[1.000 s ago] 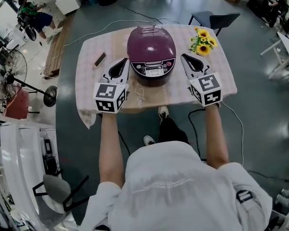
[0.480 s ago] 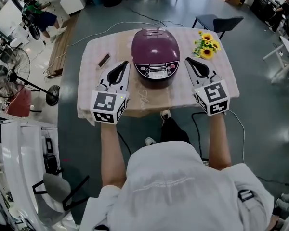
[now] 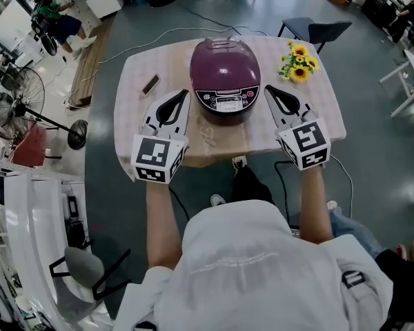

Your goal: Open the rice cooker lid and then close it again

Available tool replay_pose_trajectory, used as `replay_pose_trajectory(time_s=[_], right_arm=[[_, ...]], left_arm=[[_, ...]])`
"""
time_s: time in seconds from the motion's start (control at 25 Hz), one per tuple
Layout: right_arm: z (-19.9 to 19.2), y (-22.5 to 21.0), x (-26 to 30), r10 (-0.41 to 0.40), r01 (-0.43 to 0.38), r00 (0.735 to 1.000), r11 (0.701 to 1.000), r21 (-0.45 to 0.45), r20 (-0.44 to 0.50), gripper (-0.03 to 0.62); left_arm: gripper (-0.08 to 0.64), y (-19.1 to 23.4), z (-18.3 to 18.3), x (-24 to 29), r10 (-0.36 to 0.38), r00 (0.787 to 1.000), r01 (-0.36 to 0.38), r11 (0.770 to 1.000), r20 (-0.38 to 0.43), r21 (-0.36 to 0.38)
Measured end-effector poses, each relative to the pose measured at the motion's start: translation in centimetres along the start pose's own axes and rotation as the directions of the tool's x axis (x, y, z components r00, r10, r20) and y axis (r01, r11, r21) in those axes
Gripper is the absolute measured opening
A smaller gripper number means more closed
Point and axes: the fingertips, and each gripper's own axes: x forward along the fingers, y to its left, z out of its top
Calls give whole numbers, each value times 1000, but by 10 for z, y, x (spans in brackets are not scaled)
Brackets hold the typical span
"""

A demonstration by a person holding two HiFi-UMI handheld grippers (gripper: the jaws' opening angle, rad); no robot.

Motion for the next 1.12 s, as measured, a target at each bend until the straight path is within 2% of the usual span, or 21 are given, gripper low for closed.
replay_pose_trajectory(time_s=[0.64,0.88,1.12], right_arm=[[-2,1,11,12,-13,1000,1000,-5,-10,26],[-5,3,14,23,-23,1000,1000,-5,-15,25],[-8,1,18,27,-27,999,1000,-4,-21,26]], left_arm=[[15,13,-7,0,34,999,-35,998,-17,-51],[17,8,-12,4,24,999,-25,1000,-44,-18],[17,8,-16,8,17,999,-18,999,-46,-31]])
